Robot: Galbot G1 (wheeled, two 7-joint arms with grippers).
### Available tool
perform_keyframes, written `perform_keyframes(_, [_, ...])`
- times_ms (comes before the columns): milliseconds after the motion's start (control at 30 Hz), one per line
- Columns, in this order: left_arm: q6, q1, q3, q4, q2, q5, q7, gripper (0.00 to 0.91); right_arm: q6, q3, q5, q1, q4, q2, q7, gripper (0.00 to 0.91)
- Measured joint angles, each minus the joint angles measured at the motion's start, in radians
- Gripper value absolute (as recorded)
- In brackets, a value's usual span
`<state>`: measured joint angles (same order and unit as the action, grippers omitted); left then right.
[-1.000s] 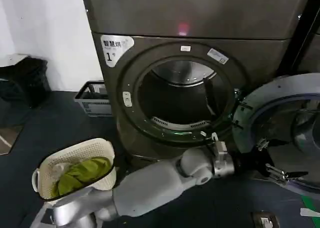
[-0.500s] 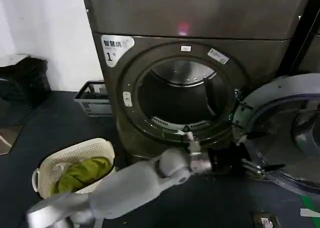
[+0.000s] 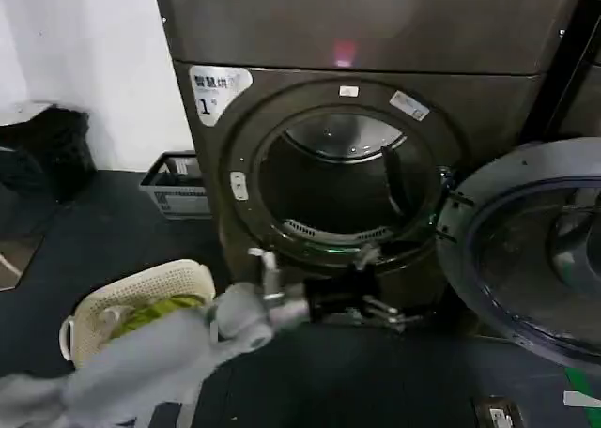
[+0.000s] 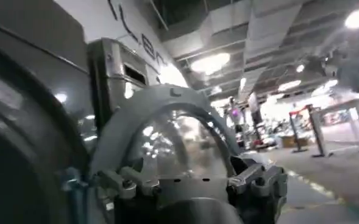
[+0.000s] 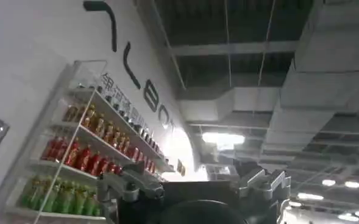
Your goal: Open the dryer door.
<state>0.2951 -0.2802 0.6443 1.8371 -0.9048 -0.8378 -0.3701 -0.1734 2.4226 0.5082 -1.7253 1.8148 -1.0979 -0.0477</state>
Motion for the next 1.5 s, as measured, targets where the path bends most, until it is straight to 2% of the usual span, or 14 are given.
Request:
perform_keyframes(200, [-0.011,-0.018,-0.019,0.052,0.163,0.042,0.006,0.907,-0.012,-0.003,-0.049,0.015,0.023,0.002,0.002,0.907])
perform_keyframes(467, [-0.142,-0.078,-0.08,0.127,0.369,0.089,0.027,0.907,-0.023,-0.029,-0.07,0.039,0.014,0.008,0.0,0.907])
perform_keyframes(800, [-0.273,-0.235,-0.229,0.182,0.616,0.173,0.016,0.907,-0.028,-0.041,-0.086,0.056,0.019,0.023,-0.018,0.907])
perform_keyframes(933, [-0.341,-0.254,-0.258,0.171,0.683,0.214,0.012,0.907,-0.012,-0.027,-0.139,0.052,0.011,0.032,-0.021,0.907])
perform_keyframes(1100, [-0.406,-0.271,-0.271,0.126,0.744,0.338,-0.063,0.907,0.015,-0.015,-0.164,0.047,0.013,0.039,-0.029,0.907])
perform_keyframes(1300, [-0.403,-0.293,-0.276,0.033,0.807,0.479,-0.153,0.907,0.017,-0.029,-0.17,0.05,0.0,0.045,-0.034,0.907])
perform_keyframes(1500, [-0.391,-0.298,-0.278,-0.044,0.85,0.565,-0.179,0.907,0.018,-0.05,-0.177,0.058,-0.002,0.048,-0.041,0.907])
